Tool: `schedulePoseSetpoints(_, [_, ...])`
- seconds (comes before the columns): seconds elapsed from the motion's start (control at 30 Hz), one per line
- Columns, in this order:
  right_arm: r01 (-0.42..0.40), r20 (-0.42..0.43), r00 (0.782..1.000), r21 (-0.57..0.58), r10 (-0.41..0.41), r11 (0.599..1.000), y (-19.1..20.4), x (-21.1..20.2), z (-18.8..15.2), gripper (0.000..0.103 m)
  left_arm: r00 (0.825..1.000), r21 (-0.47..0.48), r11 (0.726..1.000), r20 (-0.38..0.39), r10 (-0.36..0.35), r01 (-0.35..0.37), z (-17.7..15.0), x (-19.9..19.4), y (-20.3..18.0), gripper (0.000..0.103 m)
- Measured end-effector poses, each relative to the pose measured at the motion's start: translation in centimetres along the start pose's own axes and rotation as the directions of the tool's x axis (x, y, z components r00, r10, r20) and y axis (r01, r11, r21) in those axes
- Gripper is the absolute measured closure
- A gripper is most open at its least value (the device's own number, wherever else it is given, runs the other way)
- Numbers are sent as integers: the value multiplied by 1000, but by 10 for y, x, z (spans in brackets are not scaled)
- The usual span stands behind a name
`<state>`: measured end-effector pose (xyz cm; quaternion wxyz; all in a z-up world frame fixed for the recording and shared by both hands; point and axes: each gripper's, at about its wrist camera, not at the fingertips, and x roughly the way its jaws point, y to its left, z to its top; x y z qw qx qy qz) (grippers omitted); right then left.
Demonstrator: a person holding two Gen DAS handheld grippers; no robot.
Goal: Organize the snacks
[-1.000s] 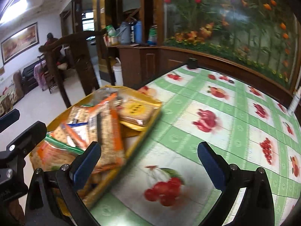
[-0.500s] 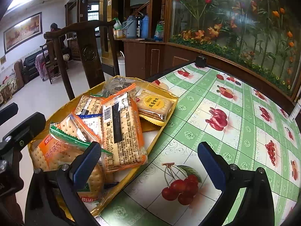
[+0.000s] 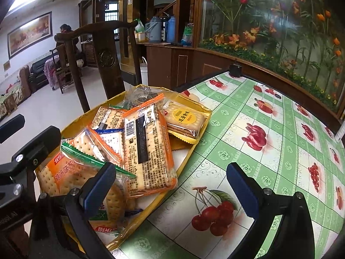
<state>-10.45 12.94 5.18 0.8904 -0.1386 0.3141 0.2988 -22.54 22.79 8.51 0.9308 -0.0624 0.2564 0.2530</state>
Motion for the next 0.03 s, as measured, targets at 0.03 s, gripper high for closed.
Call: schedulePoseSetpoints(0.03, [1, 1, 1000, 0, -1, 1000, 0, 0, 0, 1, 1000, 2, 1000, 1, 0, 0, 0, 0, -1, 8])
